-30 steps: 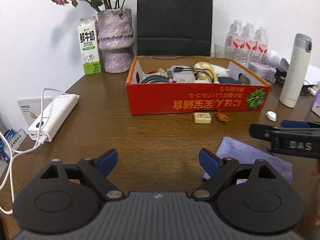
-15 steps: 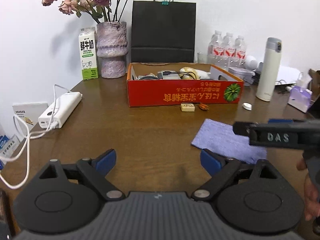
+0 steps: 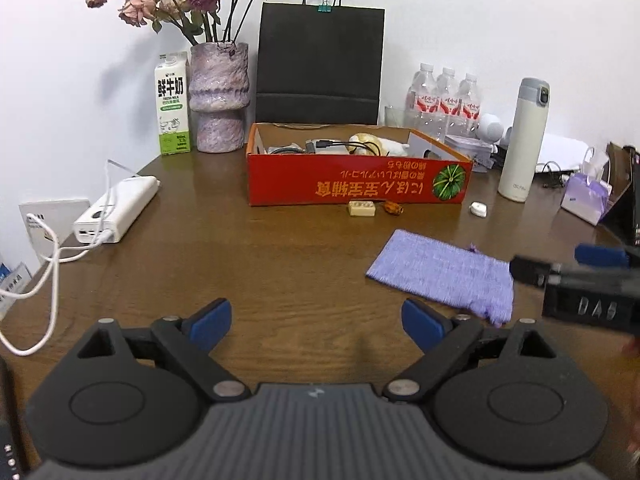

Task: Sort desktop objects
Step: 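Move both tools back to the table beside the purple pouch, then grasp the beige block with left tool while right tool grasps white rounded piece, then drop the beige block into the box while right tool drops white piece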

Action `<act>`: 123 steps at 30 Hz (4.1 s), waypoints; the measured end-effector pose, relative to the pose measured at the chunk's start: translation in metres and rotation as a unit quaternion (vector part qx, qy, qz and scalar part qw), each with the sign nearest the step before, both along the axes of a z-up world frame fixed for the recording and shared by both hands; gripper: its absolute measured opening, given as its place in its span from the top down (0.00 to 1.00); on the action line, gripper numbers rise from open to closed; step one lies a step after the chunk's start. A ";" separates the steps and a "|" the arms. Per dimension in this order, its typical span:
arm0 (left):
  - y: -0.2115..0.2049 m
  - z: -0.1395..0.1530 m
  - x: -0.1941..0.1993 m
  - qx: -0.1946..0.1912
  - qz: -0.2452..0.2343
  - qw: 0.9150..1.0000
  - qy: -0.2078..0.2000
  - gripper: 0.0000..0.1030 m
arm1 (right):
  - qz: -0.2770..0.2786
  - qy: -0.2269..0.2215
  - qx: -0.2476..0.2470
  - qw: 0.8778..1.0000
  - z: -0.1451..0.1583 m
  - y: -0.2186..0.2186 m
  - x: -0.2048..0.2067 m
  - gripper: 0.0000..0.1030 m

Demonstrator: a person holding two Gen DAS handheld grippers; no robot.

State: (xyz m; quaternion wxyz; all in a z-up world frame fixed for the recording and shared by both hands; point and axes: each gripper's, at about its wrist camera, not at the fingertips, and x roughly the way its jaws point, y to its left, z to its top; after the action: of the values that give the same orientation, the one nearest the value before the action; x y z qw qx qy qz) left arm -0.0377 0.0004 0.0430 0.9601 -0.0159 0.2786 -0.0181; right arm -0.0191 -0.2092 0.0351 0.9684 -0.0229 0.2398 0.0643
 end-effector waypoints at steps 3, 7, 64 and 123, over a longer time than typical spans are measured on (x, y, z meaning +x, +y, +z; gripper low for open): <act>-0.006 0.001 0.009 0.002 -0.004 1.000 0.007 0.09 | -0.012 0.012 0.008 1.000 -0.009 -0.008 0.009 0.17; -0.015 0.004 0.020 0.020 -0.002 1.000 0.006 0.09 | -0.010 0.024 0.021 0.999 -0.017 -0.017 0.019 0.17; -0.039 -0.005 0.162 -0.025 -0.016 0.999 0.012 0.69 | 0.045 0.094 0.027 0.994 -0.015 -0.050 0.209 0.75; -0.019 0.027 0.333 -0.103 -0.086 0.985 0.105 0.55 | 0.066 0.182 0.150 0.970 0.006 -0.011 0.365 0.72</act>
State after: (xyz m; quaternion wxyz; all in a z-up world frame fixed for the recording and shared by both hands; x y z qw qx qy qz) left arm 0.2955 -0.0189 0.0698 0.9134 -0.0926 0.3752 -0.1277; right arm 0.3457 -0.2206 0.0416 0.8947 0.1187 0.3973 0.1664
